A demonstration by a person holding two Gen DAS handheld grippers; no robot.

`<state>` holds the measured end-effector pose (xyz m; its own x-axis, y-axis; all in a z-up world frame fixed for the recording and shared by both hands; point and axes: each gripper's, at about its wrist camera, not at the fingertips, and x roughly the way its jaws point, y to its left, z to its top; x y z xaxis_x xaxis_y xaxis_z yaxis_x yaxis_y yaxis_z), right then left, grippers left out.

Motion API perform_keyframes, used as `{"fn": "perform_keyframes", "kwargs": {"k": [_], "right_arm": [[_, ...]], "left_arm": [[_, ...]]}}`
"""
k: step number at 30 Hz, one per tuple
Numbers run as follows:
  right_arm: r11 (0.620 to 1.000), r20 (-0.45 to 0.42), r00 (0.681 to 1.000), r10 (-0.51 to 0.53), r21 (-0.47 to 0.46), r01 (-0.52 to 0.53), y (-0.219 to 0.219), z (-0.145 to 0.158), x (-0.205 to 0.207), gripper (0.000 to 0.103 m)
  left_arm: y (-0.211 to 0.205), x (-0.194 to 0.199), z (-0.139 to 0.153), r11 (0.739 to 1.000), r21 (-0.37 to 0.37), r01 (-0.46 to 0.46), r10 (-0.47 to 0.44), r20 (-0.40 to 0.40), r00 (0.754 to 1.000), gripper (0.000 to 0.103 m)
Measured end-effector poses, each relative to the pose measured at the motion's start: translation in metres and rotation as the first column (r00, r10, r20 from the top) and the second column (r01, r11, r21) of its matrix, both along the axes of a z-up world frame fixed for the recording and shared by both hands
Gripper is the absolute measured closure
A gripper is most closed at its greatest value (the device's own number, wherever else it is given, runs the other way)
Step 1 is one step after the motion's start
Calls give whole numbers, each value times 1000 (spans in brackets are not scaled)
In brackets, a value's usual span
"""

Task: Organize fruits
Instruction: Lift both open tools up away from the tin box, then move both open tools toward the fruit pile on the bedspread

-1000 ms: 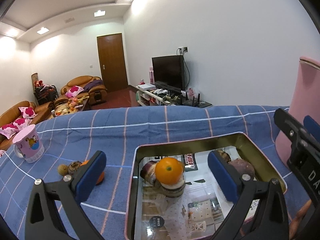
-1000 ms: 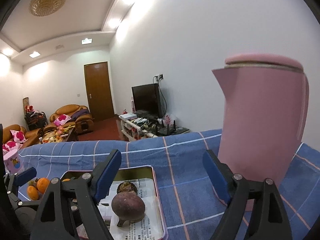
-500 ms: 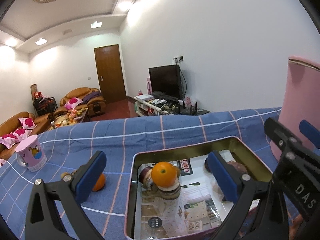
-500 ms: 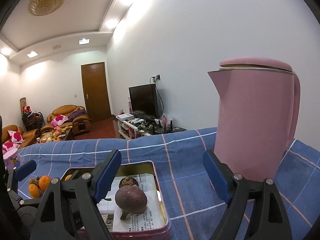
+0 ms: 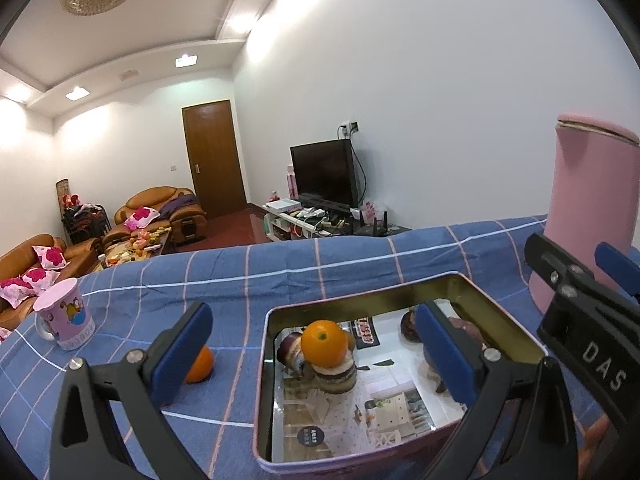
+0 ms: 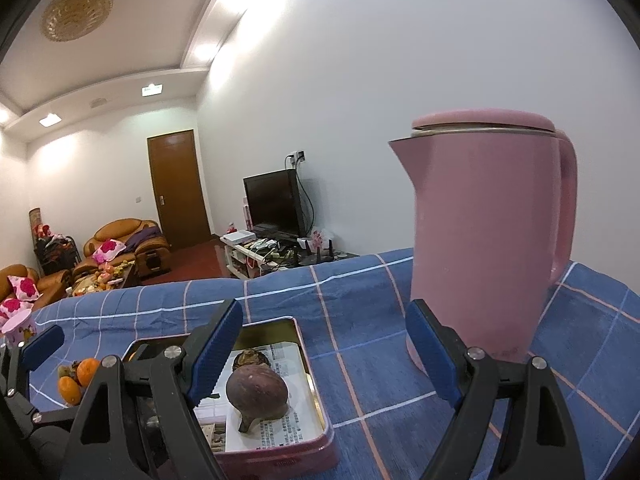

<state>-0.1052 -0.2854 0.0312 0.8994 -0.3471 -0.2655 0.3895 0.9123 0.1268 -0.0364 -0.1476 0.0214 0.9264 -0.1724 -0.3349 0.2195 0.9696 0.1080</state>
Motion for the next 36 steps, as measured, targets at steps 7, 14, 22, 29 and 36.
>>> {"fn": "perform_keyframes", "kwargs": {"k": [7, 14, 22, 29, 36], "right_arm": [[1000, 1, 1000, -1, 21, 1, 7, -1, -5, 18], [999, 8, 1000, 4, 43, -5, 10, 0, -10, 18], [999, 8, 1000, 12, 37, -12, 22, 1, -16, 18], [999, 3, 1000, 27, 20, -27, 32, 1, -15, 18], [998, -3, 998, 57, 7, -57, 48, 0, -11, 18]], "left_arm": [[9, -9, 0, 1000, -5, 7, -7, -4, 1000, 0], [14, -21, 1, 999, 7, 31, -31, 5, 1000, 0], [27, -28, 0, 999, -3, 33, -33, -11, 999, 0], [49, -21, -2, 1000, -11, -2, 1, -47, 999, 0], [72, -11, -3, 999, -10, -43, 43, -62, 997, 0]]}}
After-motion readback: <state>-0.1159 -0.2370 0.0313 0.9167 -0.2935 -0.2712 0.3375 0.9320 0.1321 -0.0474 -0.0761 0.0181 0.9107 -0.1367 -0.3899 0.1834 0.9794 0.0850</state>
